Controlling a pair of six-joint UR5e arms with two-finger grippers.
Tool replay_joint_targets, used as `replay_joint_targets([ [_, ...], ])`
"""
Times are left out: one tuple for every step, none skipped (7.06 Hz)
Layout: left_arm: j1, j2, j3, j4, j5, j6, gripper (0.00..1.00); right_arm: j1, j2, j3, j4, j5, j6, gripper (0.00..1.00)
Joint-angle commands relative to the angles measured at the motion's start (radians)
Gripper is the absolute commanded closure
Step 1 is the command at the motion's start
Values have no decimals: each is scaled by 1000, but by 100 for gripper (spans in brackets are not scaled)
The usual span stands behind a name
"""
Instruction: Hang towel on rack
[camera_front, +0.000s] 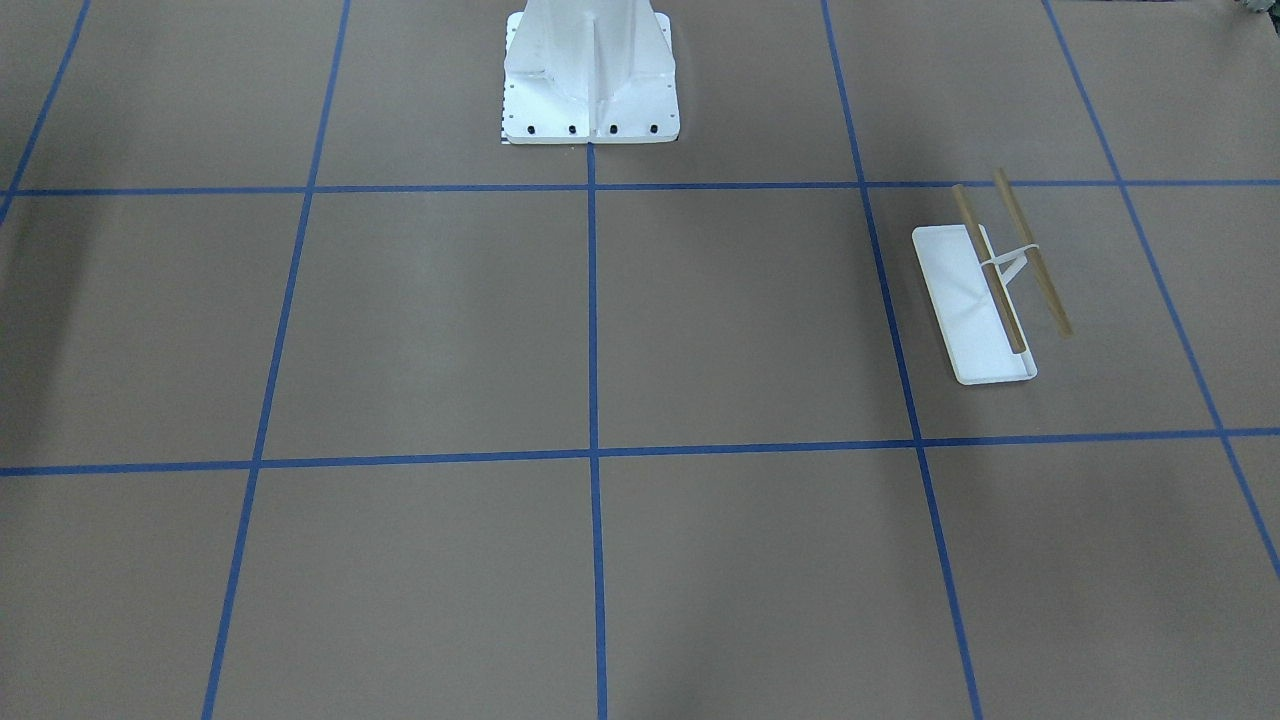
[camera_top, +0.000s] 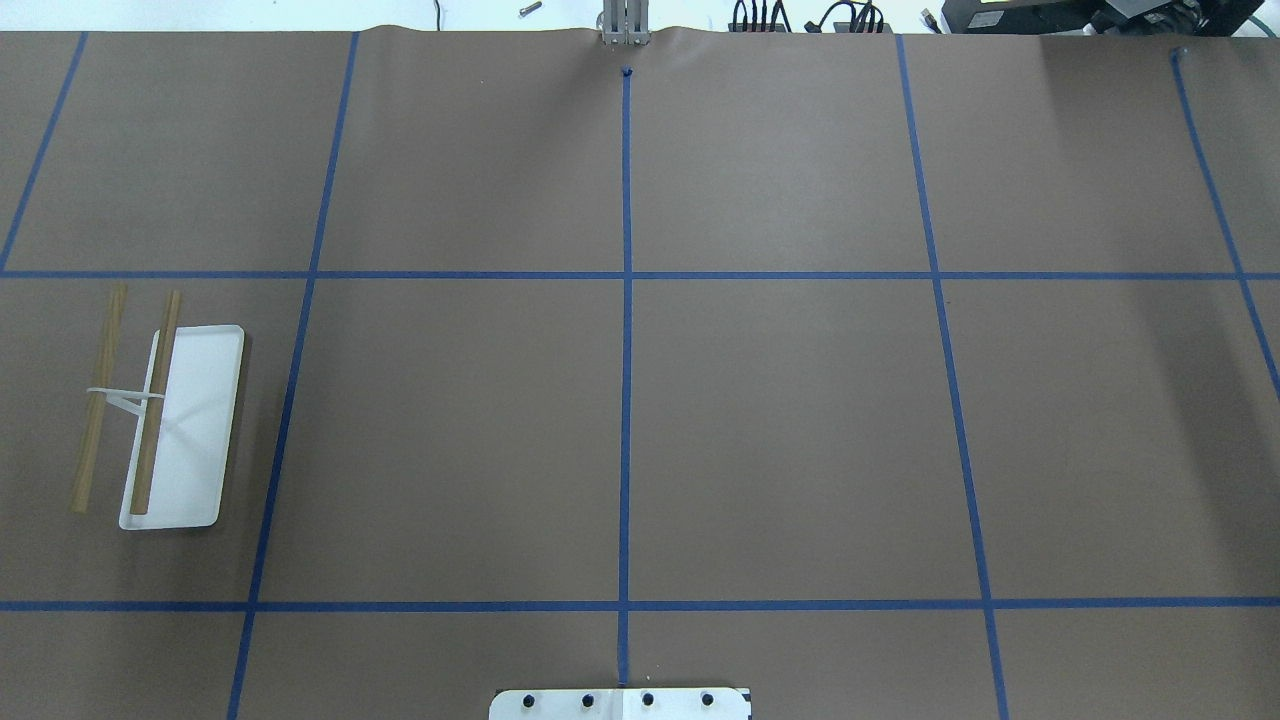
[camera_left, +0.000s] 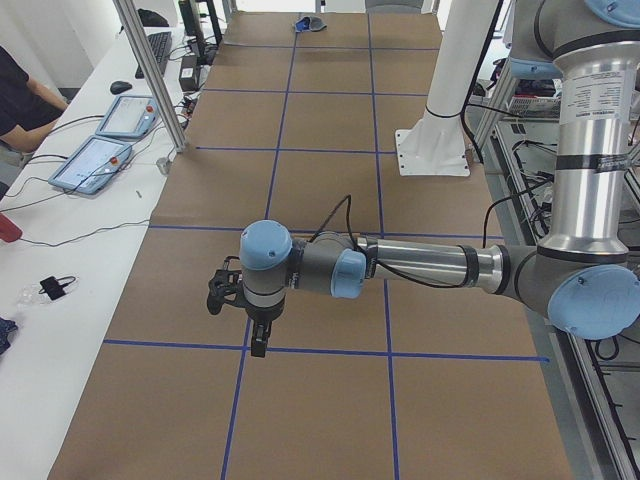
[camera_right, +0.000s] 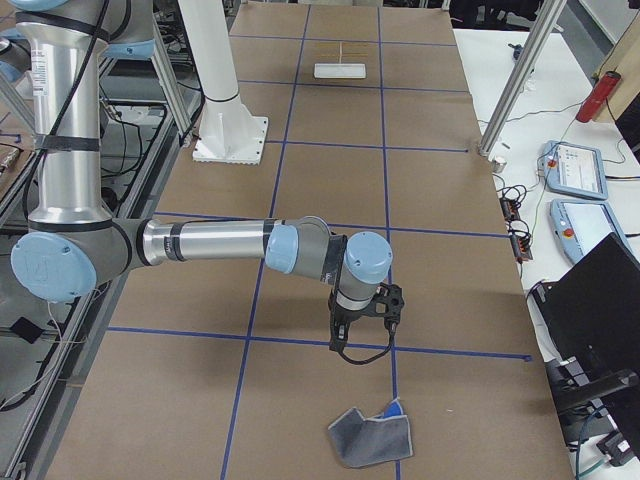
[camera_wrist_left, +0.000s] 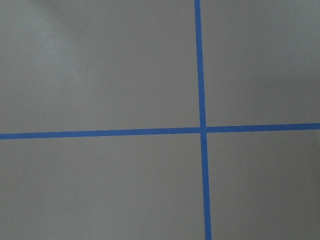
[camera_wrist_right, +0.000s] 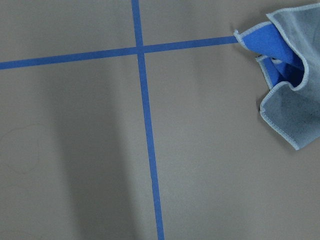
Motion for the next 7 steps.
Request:
replay_joint_targets([
  [2,2,-1,-2,-1,0,2,0,-5,7,0,-14,0,0],
  [2,4,-1,-2,-1,0,2,0,-6,4,2,-13,0,0],
  [2,4,0,-3,-1,0,2,0,-9,9,2,-11,0,0],
  [2,4,2,-3,1,3,2,0,-6,9,0,-11,1,0],
  [2,4,2,-3,1,6,2,0,-3,9,2,-11,2,0],
  [2,2,3,-3,2,8,2,0,-2,9,0,-8,-3,0],
  [2,2,2,-3,5,8,2,0,0,14,2,-6,1,0],
])
